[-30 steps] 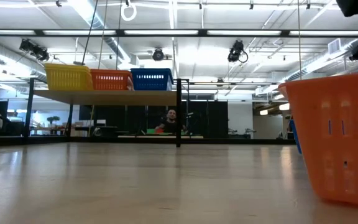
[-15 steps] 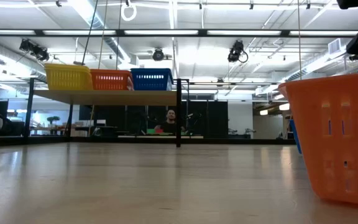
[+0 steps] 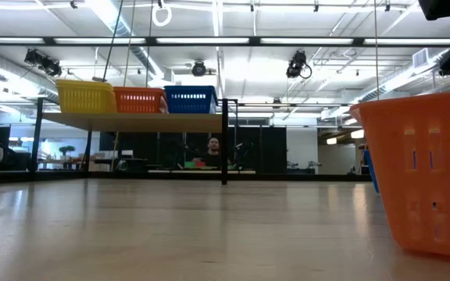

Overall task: Stack baskets on shelf by color
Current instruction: Stack the orange bin on top of the orange bin on the shelf

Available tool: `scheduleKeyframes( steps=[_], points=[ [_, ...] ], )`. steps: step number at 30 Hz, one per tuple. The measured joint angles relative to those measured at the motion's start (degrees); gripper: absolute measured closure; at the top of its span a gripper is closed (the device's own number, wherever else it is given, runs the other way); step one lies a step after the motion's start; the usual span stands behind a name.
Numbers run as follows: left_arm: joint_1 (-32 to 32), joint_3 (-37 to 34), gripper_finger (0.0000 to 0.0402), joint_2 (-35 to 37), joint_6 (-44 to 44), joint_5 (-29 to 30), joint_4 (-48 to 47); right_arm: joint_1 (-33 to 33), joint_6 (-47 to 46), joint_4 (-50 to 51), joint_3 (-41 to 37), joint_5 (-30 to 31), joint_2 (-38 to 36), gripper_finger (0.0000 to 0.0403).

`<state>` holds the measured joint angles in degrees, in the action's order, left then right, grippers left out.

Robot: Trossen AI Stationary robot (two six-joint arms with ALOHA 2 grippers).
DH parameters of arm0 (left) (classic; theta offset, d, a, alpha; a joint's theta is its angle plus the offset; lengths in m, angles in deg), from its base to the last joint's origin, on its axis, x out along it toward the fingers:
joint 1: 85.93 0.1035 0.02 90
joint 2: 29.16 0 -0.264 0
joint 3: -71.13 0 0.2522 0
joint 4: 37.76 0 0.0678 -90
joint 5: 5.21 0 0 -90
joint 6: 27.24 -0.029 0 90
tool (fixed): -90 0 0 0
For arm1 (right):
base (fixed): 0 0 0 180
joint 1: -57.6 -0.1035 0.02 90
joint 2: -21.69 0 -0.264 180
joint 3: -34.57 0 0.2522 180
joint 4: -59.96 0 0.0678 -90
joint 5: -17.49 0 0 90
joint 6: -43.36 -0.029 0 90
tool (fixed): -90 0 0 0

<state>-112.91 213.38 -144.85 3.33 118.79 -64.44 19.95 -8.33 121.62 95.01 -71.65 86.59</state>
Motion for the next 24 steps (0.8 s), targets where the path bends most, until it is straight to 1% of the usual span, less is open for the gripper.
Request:
scheduleKeyframes(
  steps=[3,5,7,10,13,21,24],
  points=[
    [-0.04,5.09,0.0274,-2.68,0.23,-0.04,-4.51,-0.04,-1.25,0.6,0.0,-0.2,-0.04,0.0188],
    [-0.29,6.47,0.0274,-3.86,0.23,-0.02,-5.47,-0.07,-1.21,0.89,0.0,-0.89,-0.07,0.0188],
    [-0.47,6.25,0.0274,-4.39,0.63,-0.03,-4.74,-0.04,-0.84,1.4,0.0,-1.51,-0.07,0.0188],
    [-1.02,6.14,0.0274,-4.98,3.47,0.05,-5.06,-0.09,-0.28,1.92,0.0,-2.26,-0.07,0.0188],
    [-1.96,6.09,0.0274,-5.49,3.6,0.34,-5.21,-0.09,0.72,2.03,0.0,-2.42,-0.07,0.0188],
    [-2.87,6.09,0.0274,-7.23,4.92,3.84,-1.54,-0.09,2.59,1.75,0.0,-3.18,-0.09,0.0188],
    [-2.86,6.09,0.0274,-7.51,5.01,4.19,-0.61,-0.09,2.76,1.81,0.0,-3.5,-0.09,0.0188]
  ],
)
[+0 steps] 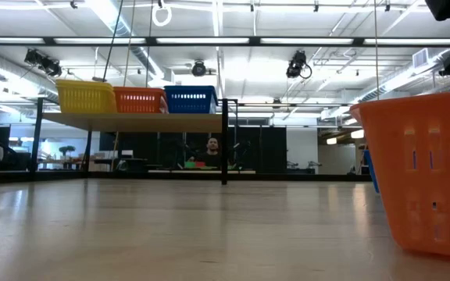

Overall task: Stack baskets on shelf by color
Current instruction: Stack the orange bin on top of the orange bin on the shelf

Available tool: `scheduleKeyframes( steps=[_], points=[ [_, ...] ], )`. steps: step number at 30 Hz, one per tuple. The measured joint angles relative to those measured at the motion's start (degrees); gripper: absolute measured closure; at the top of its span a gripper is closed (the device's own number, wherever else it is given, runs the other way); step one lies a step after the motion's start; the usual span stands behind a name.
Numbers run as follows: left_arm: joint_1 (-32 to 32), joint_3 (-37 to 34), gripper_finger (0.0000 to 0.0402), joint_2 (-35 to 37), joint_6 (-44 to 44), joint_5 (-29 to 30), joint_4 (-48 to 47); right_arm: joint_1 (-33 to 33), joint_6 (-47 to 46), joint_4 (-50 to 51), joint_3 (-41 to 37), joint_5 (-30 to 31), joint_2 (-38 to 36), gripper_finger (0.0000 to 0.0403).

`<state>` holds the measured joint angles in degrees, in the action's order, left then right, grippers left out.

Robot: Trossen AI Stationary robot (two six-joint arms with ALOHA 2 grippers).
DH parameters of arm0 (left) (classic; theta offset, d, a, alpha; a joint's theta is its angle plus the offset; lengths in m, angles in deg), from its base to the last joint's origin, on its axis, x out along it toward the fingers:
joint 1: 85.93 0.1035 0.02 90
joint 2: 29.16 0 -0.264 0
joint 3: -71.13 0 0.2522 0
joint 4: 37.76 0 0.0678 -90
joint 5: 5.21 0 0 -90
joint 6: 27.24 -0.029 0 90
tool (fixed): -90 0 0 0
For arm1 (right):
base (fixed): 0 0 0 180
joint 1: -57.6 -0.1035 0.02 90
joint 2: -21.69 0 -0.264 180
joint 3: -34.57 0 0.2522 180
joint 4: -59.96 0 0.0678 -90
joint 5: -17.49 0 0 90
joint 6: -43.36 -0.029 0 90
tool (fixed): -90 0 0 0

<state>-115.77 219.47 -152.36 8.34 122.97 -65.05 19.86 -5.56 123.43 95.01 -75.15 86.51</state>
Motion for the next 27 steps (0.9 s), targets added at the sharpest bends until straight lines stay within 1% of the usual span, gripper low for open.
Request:
scheduleKeyframes(
  steps=[7,21,27],
  points=[
    [0.31,0.32,0.0274,-0.17,-0.72,-0.3,0.19,0.0,-1.01,-0.35,0.0,0.0,0.0,0.0188],
    [3.07,0.32,0.0274,-0.15,-0.29,-8.38,-1.84,0.0,-3.74,-0.45,0.0,0.64,0.0,0.0188],
    [3.04,0.32,0.0276,-0.15,-0.23,-8.73,-1.61,-0.02,-4.07,-0.57,0.0,1.43,0.0,0.0188]
  ],
)
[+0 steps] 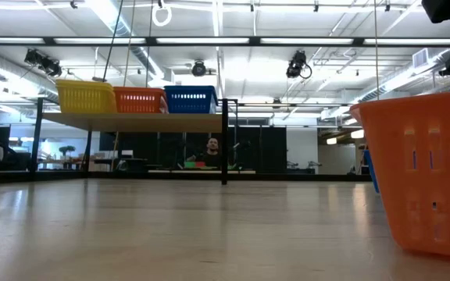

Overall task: Stack baskets on shelf by color
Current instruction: Stack the orange bin on top of the orange bin on the shelf

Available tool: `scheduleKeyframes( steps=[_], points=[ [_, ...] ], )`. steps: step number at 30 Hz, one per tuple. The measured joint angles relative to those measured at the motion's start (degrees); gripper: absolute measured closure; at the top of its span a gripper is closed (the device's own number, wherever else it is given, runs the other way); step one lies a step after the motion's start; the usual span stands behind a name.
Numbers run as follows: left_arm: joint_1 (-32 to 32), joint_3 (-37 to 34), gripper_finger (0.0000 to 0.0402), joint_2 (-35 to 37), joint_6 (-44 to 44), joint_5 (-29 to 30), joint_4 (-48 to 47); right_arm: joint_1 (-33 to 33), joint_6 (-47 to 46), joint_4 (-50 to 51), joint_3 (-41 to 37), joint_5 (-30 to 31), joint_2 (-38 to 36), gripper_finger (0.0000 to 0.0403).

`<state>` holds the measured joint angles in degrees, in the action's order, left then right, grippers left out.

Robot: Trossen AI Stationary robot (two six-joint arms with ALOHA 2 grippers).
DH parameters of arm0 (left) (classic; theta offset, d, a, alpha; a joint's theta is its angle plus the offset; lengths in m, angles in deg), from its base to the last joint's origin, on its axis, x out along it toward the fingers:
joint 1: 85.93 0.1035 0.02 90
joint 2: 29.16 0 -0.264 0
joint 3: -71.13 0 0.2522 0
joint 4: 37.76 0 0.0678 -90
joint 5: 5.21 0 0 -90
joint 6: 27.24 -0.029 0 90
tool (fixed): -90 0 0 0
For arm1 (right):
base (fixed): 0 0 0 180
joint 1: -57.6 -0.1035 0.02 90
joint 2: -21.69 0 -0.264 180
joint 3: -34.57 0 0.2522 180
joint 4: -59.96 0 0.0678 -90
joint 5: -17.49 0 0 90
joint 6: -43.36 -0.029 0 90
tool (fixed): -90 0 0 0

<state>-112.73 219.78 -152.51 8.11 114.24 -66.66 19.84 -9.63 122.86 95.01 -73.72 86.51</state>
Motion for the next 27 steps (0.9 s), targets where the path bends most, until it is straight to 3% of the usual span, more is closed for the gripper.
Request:
scheduleKeyframes(
  steps=[17,22,27],
  points=[
    [0.13,0.0,0.028,0.02,0.36,2.6,-0.17,0.0,-2.28,-1.96,0.0,-1.86,0.0,0.0188],
    [-0.41,0.0,0.028,0.07,5.45,6.18,-5.9,0.0,-1.34,-1.94,0.0,-1.89,0.0,0.0188],
    [-1.0,0.0,0.028,0.09,6.32,5.95,-7.02,0.0,-1.43,-1.94,0.0,-1.88,0.0,0.0188]
  ],
)
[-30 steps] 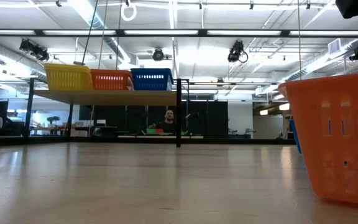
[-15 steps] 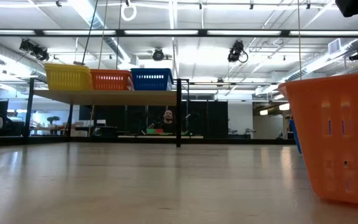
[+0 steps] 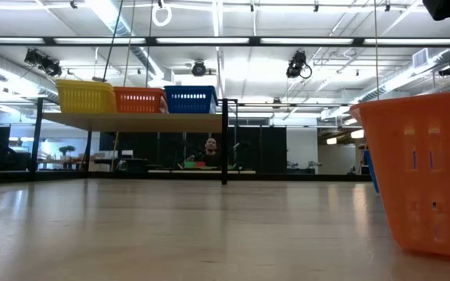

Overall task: Stack baskets on shelf by color
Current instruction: Stack the orange bin on top of the orange bin on the shelf

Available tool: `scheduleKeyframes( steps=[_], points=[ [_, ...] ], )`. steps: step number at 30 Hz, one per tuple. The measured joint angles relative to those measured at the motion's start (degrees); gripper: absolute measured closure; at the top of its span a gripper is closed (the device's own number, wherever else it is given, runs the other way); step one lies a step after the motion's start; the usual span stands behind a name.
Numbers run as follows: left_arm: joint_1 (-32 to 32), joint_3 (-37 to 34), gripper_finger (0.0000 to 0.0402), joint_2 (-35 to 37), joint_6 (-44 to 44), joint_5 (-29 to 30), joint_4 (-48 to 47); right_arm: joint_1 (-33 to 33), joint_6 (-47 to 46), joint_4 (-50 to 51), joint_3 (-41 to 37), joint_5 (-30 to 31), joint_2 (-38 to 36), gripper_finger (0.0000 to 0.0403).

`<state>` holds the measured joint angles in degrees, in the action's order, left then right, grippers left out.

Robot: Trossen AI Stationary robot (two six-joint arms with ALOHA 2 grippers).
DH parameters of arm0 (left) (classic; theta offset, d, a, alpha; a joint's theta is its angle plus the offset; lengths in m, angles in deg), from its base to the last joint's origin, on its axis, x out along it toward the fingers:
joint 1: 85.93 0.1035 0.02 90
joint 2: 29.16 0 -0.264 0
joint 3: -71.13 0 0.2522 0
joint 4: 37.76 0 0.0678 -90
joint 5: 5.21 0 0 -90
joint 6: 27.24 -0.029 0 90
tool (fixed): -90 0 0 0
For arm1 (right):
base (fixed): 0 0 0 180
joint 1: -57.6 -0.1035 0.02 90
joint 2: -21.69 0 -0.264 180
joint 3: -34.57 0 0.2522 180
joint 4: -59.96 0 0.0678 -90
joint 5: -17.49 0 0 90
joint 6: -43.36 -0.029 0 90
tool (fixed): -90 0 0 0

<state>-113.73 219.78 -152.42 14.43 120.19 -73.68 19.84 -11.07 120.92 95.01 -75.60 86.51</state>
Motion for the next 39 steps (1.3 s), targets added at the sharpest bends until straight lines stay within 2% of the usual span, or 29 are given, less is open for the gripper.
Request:
scheduleKeyframes(
  steps=[39],
  points=[
    [-0.2,0.0,0.028,0.0,1.19,0.99,1.57,0.07,-2.89,-4.02,-0.02,0.49,0.0,0.0188]
  ],
)
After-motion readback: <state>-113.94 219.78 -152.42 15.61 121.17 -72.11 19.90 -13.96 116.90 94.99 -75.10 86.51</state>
